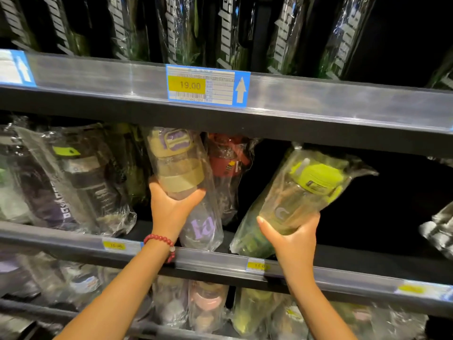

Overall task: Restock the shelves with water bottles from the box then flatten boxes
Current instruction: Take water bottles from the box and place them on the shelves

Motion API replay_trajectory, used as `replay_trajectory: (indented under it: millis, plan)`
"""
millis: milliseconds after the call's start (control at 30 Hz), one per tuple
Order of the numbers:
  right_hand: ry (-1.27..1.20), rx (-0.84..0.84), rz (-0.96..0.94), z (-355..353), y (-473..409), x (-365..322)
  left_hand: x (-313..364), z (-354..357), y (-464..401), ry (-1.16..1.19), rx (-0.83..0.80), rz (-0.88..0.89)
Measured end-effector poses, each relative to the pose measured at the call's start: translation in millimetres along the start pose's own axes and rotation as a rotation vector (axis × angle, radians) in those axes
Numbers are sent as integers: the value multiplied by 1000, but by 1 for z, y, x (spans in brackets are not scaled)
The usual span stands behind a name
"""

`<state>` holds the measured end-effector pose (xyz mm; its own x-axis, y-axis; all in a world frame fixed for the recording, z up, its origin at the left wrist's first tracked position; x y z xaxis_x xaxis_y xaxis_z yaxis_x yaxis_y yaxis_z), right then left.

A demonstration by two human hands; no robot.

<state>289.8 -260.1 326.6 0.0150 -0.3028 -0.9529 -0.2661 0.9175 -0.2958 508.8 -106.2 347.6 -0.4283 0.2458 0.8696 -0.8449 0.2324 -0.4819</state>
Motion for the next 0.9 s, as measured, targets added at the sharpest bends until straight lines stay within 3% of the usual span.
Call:
replay_trajectory:
  millis: [333, 667, 800, 900]
  plan:
    - [215, -120, -103, 55, 10, -16, 1, -38, -27, -263, -148, 151]
    - [252, -2, -109, 93, 27, -22, 1, -60, -20, -443, 92, 179]
    - [253, -11, -103, 94, 29, -22, 0, -60, -21, -404, 9, 225]
    - [318, -119, -43, 94, 27, -14, -1, -66, -20, -318, -116, 242]
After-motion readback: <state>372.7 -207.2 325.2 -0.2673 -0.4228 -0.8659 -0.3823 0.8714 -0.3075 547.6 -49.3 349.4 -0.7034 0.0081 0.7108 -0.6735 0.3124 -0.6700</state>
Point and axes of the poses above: each hand's wrist, its own y-axis away from the middle knuckle, its own z-axis out of the palm, x = y × z, the point moved 7 cm from there along -y, towards the middle knuckle, and after that the axes turned 9 degrees about z, right-handed, at the moved point
